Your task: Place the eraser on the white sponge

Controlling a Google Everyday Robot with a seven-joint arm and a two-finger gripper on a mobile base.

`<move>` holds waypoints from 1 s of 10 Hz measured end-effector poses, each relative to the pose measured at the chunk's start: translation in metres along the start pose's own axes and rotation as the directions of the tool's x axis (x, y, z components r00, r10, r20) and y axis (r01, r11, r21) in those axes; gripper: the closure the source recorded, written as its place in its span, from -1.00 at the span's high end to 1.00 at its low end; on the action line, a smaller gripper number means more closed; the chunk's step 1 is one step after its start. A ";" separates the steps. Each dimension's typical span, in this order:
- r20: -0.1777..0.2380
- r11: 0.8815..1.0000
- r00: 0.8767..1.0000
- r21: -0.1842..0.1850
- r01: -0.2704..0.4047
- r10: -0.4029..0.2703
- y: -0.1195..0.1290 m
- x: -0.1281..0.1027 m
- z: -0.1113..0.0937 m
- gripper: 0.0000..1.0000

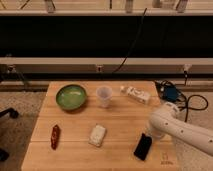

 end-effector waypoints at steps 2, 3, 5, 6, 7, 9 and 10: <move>0.002 1.000 1.000 -0.002 -0.005 0.005 0.002 0.001 0.000 -1.00; 0.000 1.000 1.000 -0.002 -0.005 0.005 0.001 0.001 0.000 -1.00; -0.002 1.000 1.000 -0.001 -0.002 0.002 0.002 0.001 -0.001 -1.00; -0.007 1.000 1.000 0.004 0.014 -0.014 0.001 -0.001 -0.007 -1.00; -0.005 0.999 0.999 0.019 0.040 -0.040 -0.003 -0.009 -0.020 -1.00; -0.014 0.995 0.996 0.051 0.084 -0.083 -0.016 -0.019 -0.054 -1.00; -0.024 0.991 0.993 0.063 0.114 -0.113 -0.022 -0.024 -0.082 -1.00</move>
